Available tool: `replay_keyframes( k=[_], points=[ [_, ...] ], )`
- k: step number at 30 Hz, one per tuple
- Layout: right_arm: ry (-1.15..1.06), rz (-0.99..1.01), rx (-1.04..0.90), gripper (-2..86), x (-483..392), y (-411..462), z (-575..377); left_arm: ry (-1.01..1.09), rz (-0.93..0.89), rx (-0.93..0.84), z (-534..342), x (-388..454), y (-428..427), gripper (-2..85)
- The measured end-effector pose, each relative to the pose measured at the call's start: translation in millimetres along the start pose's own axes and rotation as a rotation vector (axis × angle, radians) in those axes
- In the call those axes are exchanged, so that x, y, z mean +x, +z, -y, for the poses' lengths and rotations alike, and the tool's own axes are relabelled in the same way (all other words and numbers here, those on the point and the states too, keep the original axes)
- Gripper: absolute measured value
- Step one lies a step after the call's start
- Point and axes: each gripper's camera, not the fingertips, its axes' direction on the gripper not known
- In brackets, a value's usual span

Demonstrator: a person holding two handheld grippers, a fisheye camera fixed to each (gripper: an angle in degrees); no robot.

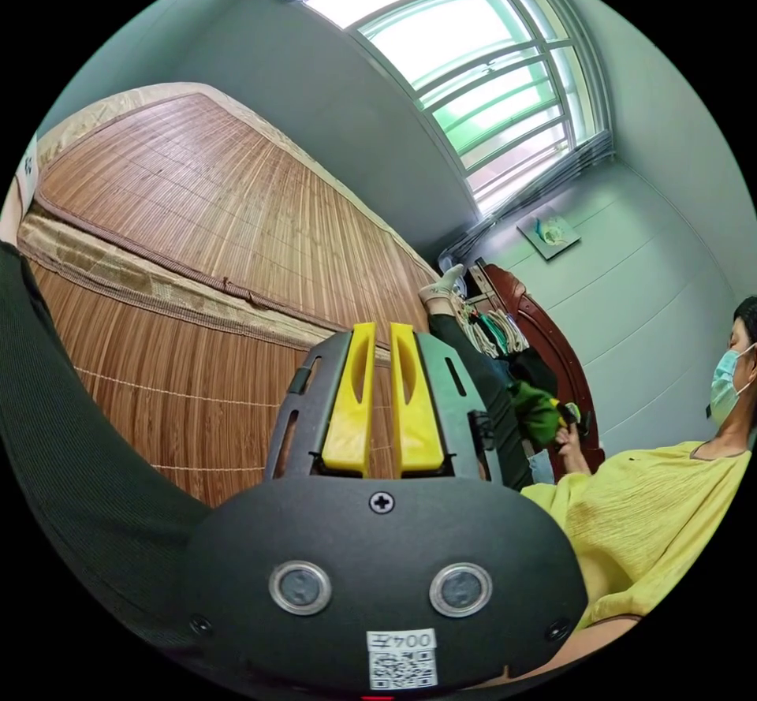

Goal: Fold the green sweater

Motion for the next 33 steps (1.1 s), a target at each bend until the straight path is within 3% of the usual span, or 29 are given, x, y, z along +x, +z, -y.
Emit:
replay_keyframes(
  k=[7,11,15,22,29,33],
  points=[
    [-0.492,0.602,0.008,6.9,-195,17,50,0.017,-0.028,0.058,-2,-4,0,3.4],
    [-0.554,0.686,-0.11,15.0,-264,103,43,0.048,-0.018,0.07,-2,-3,5,4.5],
    [-0.504,0.783,-0.201,22.6,-279,184,20,0.069,-0.005,0.078,-1,-2,10,7.0],
    [-0.494,0.693,-0.194,19.6,-277,306,-73,0.023,-0.016,0.127,1,-15,28,11.5],
    [-0.636,0.417,-0.22,18.1,-270,387,-153,0.057,0.087,-0.04,12,-4,97,11.7],
    [-0.594,0.446,-0.267,17.1,-271,414,-155,0.024,0.16,-0.08,20,-2,145,11.7]
  ],
)
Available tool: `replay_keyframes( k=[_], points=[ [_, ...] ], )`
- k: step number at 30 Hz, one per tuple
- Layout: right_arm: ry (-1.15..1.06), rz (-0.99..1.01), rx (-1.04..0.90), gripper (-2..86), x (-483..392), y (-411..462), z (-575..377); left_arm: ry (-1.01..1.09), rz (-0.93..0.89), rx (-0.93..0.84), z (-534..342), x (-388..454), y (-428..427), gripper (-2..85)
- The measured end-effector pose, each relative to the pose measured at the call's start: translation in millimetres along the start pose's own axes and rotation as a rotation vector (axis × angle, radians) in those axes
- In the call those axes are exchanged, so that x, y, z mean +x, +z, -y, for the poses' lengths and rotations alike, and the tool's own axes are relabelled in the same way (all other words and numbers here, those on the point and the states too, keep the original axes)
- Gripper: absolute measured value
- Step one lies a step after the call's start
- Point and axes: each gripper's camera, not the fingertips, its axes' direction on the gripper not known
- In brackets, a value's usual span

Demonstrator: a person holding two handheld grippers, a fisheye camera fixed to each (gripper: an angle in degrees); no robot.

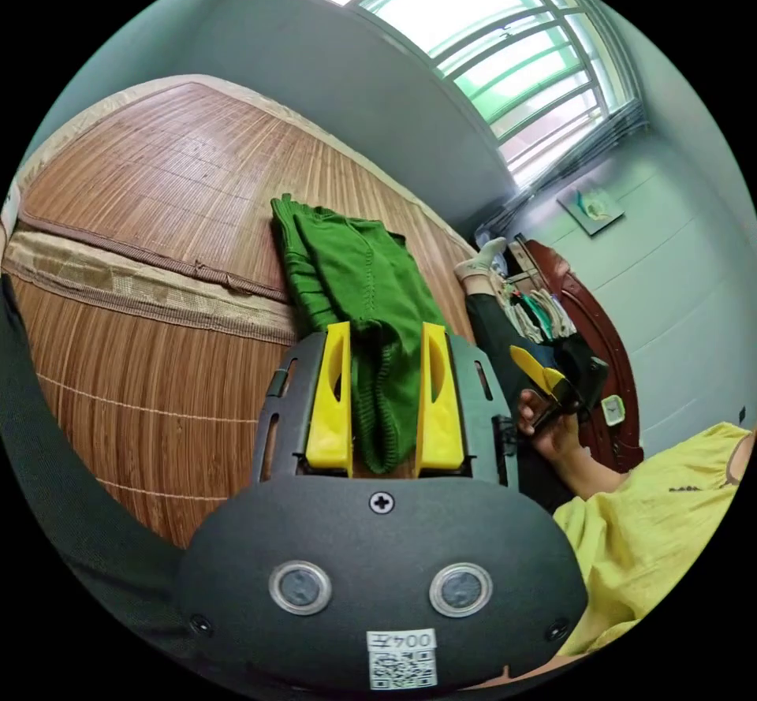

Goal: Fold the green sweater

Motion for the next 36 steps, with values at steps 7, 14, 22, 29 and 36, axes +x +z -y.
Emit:
replay_keyframes(
  k=[7,14,22,29,36],
  points=[
    [0.084,0.034,-0.045,16.2,27,26,6,-0.037,0.187,-0.126,40,16,72,6.9],
    [0.146,0.047,0.029,16.1,48,34,12,-0.108,0.262,-0.068,40,30,97,10.0],
    [0.144,0.074,0.005,18.8,56,33,34,0.014,0.246,0.086,36,85,117,3.1],
    [0.216,0.017,0.207,18.7,90,-80,68,0.647,-0.261,-0.269,-15,273,202,1.8],
    [0.242,0.014,0.07,18.8,98,-70,67,0.649,-0.488,-0.529,-83,289,275,2.9]
  ],
)
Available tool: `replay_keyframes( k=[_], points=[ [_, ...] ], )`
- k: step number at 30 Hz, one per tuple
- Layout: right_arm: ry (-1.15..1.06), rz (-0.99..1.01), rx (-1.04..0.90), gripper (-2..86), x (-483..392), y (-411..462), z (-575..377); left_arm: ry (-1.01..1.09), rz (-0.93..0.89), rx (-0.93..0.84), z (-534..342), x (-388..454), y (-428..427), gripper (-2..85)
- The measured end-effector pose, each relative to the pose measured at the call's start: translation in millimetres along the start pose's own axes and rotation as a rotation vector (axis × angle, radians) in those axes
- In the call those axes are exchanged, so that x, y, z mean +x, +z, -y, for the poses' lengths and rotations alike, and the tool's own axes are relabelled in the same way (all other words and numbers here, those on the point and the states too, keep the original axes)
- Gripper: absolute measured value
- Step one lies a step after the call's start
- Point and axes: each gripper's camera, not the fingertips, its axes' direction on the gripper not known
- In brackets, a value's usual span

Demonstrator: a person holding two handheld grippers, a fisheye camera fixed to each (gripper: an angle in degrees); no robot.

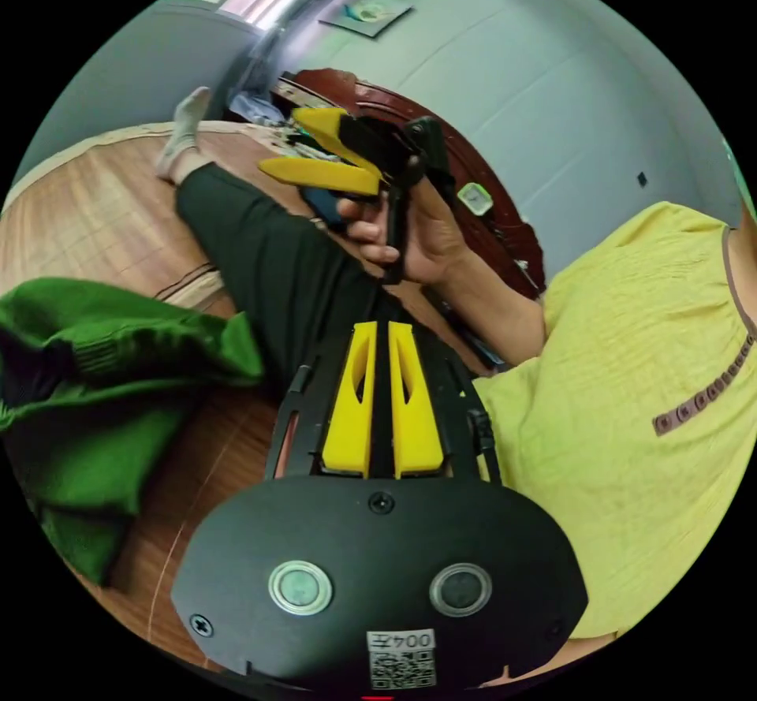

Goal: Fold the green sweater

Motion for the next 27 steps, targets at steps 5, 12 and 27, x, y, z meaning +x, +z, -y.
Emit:
replay_keyframes(
  k=[5,12,27],
  points=[
    [-0.043,-0.019,-0.185,17.7,-17,58,2,-0.306,0.388,0.145,-41,-52,-66,5.5],
    [-0.166,-0.133,-0.439,16.9,-38,146,29,-0.491,0.709,0.275,-51,-103,-138,9.3],
    [-0.319,-0.406,-0.597,4.1,-46,156,32,-0.37,0.809,0.128,-33,-118,-55,8.8]
  ],
)
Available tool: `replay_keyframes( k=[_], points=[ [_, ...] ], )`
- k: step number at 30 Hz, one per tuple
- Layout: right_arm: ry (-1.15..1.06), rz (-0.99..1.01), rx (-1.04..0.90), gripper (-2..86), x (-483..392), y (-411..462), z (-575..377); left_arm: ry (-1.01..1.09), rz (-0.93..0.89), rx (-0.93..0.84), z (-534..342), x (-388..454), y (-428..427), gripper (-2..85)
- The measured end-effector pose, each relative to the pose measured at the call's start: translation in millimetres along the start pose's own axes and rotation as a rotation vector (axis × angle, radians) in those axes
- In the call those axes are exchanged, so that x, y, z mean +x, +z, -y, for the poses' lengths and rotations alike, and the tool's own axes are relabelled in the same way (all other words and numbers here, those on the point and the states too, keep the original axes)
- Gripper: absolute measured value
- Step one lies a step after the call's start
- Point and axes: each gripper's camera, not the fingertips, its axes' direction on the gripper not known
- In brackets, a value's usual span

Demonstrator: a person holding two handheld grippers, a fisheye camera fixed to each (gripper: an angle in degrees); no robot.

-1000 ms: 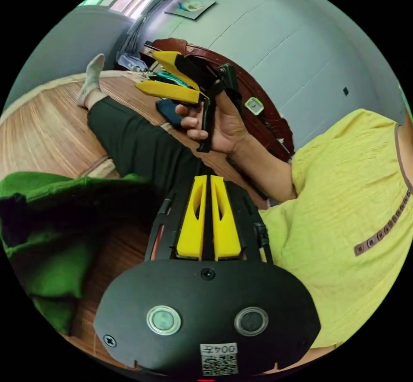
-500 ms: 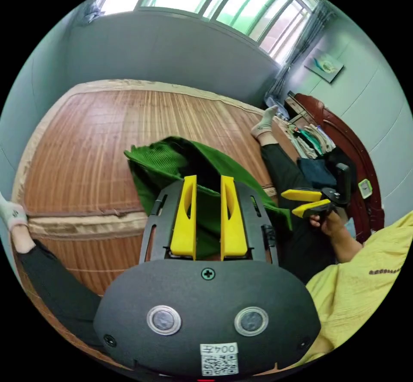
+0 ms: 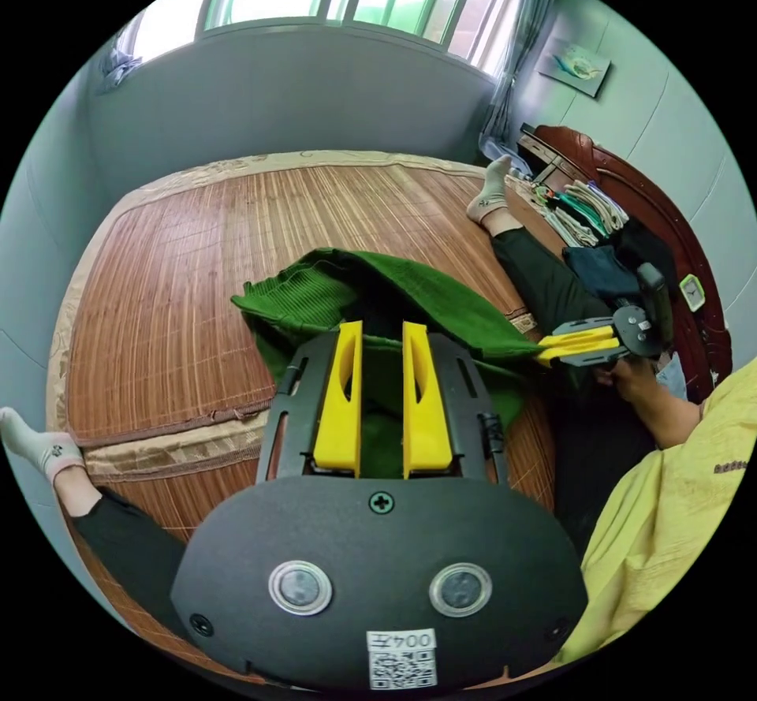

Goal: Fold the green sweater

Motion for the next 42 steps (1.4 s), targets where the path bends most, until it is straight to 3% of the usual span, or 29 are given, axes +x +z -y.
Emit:
replay_keyframes(
  k=[6,9,13,17,20,25,42],
  points=[
    [0.019,0.122,0.425,3.5,47,-129,-42,0.006,0.07,0.065,-30,17,-14,8.2],
    [0.016,0.426,0.641,3.2,95,-205,-63,-0.001,0.08,0.124,-41,28,-25,7.8],
    [-0.174,0.83,0.827,3.1,132,-279,-103,0.019,0.085,0.208,-54,54,-38,7.7],
    [-0.392,0.968,0.842,3.2,131,-324,-155,0.096,0.077,0.264,-62,92,-37,8.4],
    [-0.438,0.978,0.78,3.3,129,-333,-187,0.155,0.033,0.239,-59,123,-15,9.1],
    [-0.374,0.977,0.696,3.4,144,-328,-231,0.32,-0.006,0.133,-42,188,40,9.9],
    [-0.222,1.122,0.925,3.4,264,-345,-327,0.986,-0.018,-0.199,40,435,190,13.4]
  ],
)
